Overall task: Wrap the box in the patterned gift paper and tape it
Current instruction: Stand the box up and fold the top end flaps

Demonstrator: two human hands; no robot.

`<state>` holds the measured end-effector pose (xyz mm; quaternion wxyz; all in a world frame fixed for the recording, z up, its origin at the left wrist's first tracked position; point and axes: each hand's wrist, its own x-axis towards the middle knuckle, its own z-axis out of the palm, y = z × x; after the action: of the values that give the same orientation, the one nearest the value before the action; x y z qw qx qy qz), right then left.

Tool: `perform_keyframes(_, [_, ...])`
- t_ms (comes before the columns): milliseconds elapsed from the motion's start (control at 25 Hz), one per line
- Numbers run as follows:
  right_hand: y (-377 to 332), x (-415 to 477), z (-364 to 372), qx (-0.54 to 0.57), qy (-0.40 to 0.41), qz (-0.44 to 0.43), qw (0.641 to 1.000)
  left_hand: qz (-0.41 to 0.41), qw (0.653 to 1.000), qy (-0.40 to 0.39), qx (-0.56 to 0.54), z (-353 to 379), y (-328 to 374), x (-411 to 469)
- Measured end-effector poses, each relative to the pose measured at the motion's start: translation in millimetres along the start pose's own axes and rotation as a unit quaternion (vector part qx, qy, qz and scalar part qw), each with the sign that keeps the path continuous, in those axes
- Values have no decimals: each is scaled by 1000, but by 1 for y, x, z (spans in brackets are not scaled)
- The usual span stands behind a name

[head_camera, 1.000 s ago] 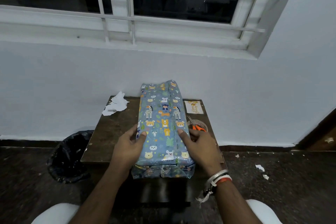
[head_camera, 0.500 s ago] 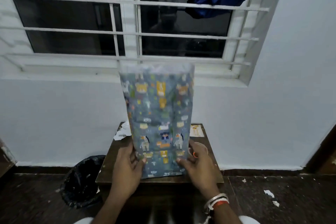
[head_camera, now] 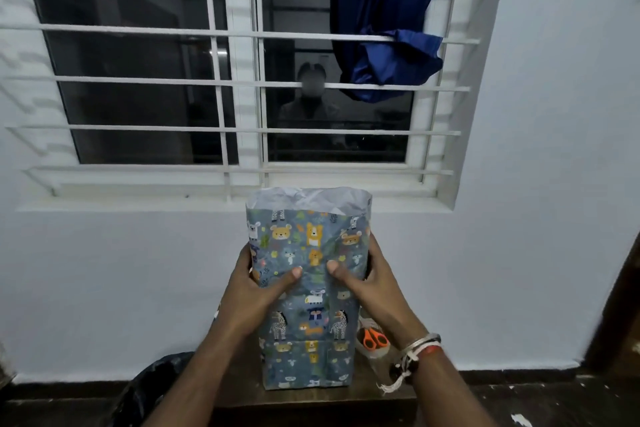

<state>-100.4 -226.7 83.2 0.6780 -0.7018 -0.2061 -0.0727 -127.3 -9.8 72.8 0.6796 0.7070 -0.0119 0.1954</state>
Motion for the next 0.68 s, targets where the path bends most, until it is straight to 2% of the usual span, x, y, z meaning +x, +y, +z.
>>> perform_keyframes(240, [-1, -1, 21, -48, 67, -2, 997, -30, 997, 57, -53, 7, -9, 1])
perform_keyframes(360, [-4, 0, 26, -76, 78, 6, 994, -40, 994, 100, -32, 8, -5, 6])
perform_keyframes(480, [-9, -4, 25, -129, 116, -30, 984, -69, 991, 119, -4, 12, -1, 12])
perform_keyframes(560, [-14, -12, 25, -238, 217, -51, 945, -78, 989, 124, 6, 15, 1, 13])
perform_keyframes(640, [-15, -20, 26, -417, 297, -148, 846, -76, 989, 128, 10, 17, 0, 11])
perform_keyframes(680, [-16, -23, 27, -485, 287, -219, 797, -75, 989, 130, 11, 16, 1, 10])
